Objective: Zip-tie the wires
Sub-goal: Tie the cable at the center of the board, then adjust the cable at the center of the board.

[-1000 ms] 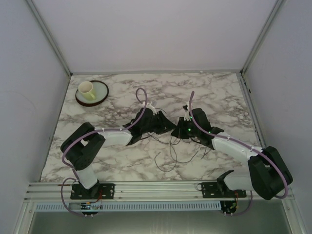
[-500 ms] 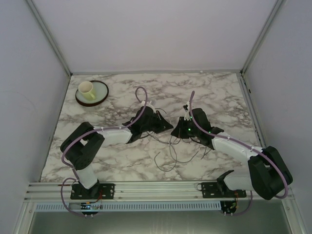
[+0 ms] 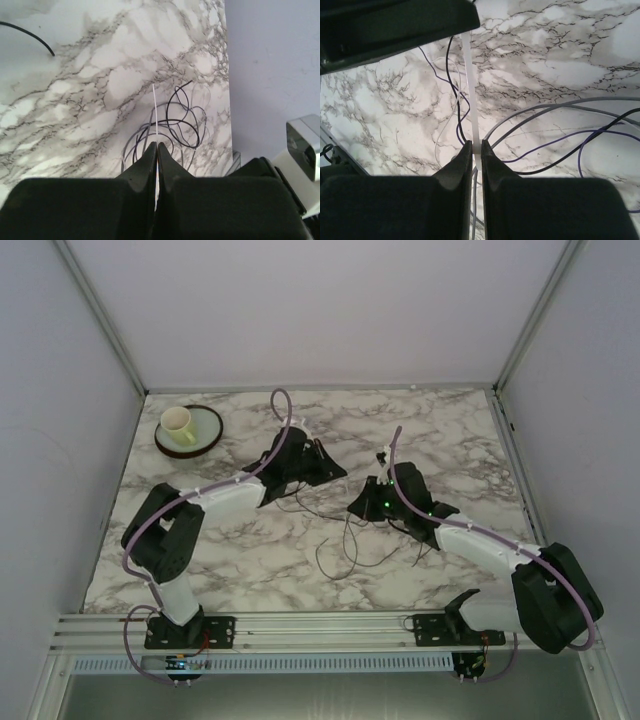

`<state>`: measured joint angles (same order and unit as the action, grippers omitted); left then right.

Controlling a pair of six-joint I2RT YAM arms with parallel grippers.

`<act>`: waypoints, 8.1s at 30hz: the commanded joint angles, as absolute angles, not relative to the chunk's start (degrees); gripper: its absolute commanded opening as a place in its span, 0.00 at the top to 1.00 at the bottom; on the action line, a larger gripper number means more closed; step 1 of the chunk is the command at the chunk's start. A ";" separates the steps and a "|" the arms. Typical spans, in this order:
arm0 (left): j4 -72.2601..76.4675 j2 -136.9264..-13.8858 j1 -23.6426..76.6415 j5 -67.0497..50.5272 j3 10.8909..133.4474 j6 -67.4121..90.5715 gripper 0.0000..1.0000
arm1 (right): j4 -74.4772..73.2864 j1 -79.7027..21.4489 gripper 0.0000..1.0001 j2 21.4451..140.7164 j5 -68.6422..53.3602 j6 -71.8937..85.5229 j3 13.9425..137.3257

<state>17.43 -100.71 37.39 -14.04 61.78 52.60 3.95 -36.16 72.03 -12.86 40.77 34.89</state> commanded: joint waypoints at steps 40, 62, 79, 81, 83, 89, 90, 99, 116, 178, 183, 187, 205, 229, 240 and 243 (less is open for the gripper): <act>20.02 -104.92 30.98 -20.38 71.41 47.28 0.57 | -3.08 -39.63 1.00 76.03 -12.16 39.88 37.87; 56.27 -91.75 35.50 -38.91 46.50 32.13 0.02 | -12.07 -32.49 1.00 75.46 -14.65 38.22 45.57; 25.58 -96.78 40.87 -40.08 56.37 6.76 0.04 | -18.42 -27.42 1.00 74.12 -18.24 37.97 50.72; 24.46 -98.30 41.64 -40.47 57.83 6.58 0.05 | -18.62 -27.47 1.00 74.18 -17.92 38.20 51.08; 22.97 -99.68 42.59 -40.59 59.01 5.86 0.05 | -18.63 -27.34 1.00 74.18 -17.69 38.52 51.28; 19.71 -102.31 44.47 -38.18 60.71 4.31 0.07 | -18.70 -27.25 1.00 74.83 -18.39 39.11 51.97; 18.72 -102.65 44.68 -37.73 60.93 3.89 0.07 | -18.72 -27.25 1.00 74.96 -18.57 39.05 52.07; 11.51 -104.21 45.00 -36.96 63.51 -0.43 0.35 | -20.32 -27.16 1.00 76.16 -19.17 37.79 53.28; 0.05 -100.58 41.46 -35.71 63.85 -7.10 0.95 | -12.47 -30.36 1.00 79.07 -19.14 37.70 51.90; 33.06 -97.41 37.28 -20.55 52.76 41.02 0.31 | 4.48 -41.13 1.00 76.26 -6.69 38.83 43.68; 32.31 -97.73 38.16 -20.06 53.35 39.96 0.53 | 4.54 -41.13 1.00 75.85 -5.92 38.87 43.34; 32.04 -98.09 38.32 -20.43 53.63 39.75 0.73 | 4.72 -41.14 1.00 75.32 -5.10 39.06 43.17; 22.34 -95.88 37.20 -21.84 58.33 35.54 1.00 | 6.06 -39.25 0.50 55.54 -4.08 18.92 31.63; 21.73 -93.43 37.28 -29.57 58.77 39.60 1.00 | 35.84 -32.80 0.58 64.30 -31.91 -8.49 15.73; 21.61 -93.73 37.58 -29.96 58.80 39.59 1.00 | 34.51 -29.45 0.66 72.25 -37.69 -12.55 21.63; 21.71 -94.04 37.62 -30.16 58.88 39.73 1.00 | 33.37 -29.36 0.68 74.50 -39.77 -13.14 23.28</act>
<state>20.78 -95.53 37.30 -28.64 56.58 39.24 32.51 -29.95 72.34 -34.44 -10.46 20.08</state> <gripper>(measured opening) 0.005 0.336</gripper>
